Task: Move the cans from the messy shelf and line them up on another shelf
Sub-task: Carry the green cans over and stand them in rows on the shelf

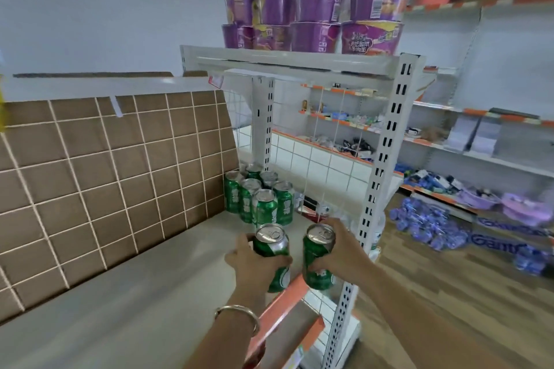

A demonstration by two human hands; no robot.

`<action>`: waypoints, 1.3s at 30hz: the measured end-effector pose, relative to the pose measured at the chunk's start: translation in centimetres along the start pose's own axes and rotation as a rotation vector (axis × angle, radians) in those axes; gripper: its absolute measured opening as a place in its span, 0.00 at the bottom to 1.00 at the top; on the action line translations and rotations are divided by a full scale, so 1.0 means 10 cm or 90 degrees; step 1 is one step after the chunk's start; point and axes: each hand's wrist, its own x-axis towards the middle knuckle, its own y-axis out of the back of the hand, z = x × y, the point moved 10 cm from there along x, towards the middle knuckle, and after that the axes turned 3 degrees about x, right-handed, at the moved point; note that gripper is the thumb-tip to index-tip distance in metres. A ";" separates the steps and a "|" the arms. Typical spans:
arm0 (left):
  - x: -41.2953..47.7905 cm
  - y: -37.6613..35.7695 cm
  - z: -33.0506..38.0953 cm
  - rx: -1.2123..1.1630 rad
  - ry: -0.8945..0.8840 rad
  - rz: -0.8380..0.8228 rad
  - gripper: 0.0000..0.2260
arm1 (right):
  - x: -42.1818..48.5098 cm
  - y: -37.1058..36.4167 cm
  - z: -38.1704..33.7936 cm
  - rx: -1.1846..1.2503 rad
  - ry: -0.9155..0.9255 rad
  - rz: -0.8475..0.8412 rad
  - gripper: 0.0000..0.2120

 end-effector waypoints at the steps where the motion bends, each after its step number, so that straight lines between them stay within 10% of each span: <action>1: 0.11 -0.06 0.00 -0.001 0.004 -0.002 0.33 | 0.14 0.01 -0.03 -0.004 0.003 -0.003 0.40; 26: 0.81 -0.66 0.14 0.041 -0.015 0.104 0.27 | 1.70 -0.37 -0.05 0.060 0.030 -0.265 0.42; 32: 0.71 -0.73 0.15 0.015 0.026 0.135 0.36 | 1.80 -0.37 0.03 0.040 0.041 -0.263 0.51; 35: 0.76 -0.79 0.08 -0.231 0.092 0.058 0.53 | 2.05 -0.47 0.28 0.044 0.049 -0.266 0.56; 39: 0.75 -0.72 0.11 -0.527 0.152 0.048 0.19 | 1.84 -0.37 0.10 0.310 -0.053 -0.240 0.45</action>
